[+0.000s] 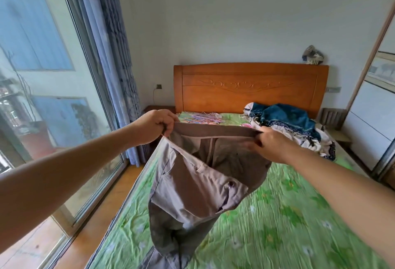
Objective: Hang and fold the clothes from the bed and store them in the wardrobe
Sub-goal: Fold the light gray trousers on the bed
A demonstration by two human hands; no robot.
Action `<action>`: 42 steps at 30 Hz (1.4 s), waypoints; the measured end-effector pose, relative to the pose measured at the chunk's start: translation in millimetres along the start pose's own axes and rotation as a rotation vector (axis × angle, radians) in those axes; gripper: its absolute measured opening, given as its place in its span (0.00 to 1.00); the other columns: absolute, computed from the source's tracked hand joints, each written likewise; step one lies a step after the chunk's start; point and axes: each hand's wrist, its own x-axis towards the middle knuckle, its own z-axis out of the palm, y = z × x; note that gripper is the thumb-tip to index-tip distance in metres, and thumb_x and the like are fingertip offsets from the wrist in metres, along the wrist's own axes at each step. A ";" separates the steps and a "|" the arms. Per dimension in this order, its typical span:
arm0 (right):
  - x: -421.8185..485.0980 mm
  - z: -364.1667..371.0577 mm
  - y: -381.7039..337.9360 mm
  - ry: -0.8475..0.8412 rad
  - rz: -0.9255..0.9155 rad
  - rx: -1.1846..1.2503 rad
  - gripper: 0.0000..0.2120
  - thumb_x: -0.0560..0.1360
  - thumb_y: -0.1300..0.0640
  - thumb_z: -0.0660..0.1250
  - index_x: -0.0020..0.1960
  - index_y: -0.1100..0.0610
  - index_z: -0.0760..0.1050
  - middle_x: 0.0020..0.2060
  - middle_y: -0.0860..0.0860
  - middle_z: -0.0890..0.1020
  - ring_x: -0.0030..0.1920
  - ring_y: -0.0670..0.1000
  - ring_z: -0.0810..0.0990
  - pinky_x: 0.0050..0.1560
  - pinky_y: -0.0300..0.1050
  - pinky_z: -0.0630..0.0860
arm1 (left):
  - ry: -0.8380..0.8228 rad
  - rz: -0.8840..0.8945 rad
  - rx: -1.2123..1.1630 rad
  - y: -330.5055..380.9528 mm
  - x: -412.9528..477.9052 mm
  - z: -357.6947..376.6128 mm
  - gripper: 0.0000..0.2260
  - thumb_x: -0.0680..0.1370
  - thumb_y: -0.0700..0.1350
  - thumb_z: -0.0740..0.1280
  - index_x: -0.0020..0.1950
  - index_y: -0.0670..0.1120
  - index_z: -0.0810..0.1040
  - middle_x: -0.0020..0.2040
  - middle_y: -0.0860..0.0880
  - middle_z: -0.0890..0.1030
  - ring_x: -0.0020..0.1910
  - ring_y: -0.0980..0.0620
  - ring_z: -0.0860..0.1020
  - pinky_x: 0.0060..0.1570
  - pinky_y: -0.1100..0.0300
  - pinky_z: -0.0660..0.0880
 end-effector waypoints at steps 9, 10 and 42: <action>-5.4 0.6 -0.5 -0.103 -0.061 -0.105 0.10 0.78 0.44 0.67 0.56 0.43 0.81 0.81 0.49 0.52 0.64 0.58 0.75 0.51 0.48 0.76 | -0.422 0.085 0.530 -33.3 -24.2 9.4 0.23 0.67 0.70 0.71 0.54 0.57 0.80 0.54 0.58 0.68 0.53 0.60 0.65 0.53 0.69 0.65; -4.6 -2.4 -3.5 -0.073 -0.052 -0.046 0.09 0.79 0.44 0.67 0.55 0.44 0.82 0.80 0.53 0.58 0.65 0.59 0.75 0.55 0.49 0.76 | -0.396 0.124 0.560 -35.0 -24.9 10.8 0.16 0.71 0.63 0.73 0.52 0.55 0.81 0.54 0.57 0.69 0.55 0.58 0.66 0.55 0.67 0.66; 32.8 -252.2 -16.2 0.508 -0.056 0.575 0.16 0.74 0.59 0.70 0.36 0.71 0.72 0.30 0.58 0.73 0.33 0.50 0.70 0.39 0.46 0.65 | 0.055 -0.086 -0.156 48.4 70.6 -145.5 0.12 0.69 0.38 0.66 0.29 0.52 0.71 0.29 0.53 0.68 0.33 0.52 0.65 0.36 0.57 0.61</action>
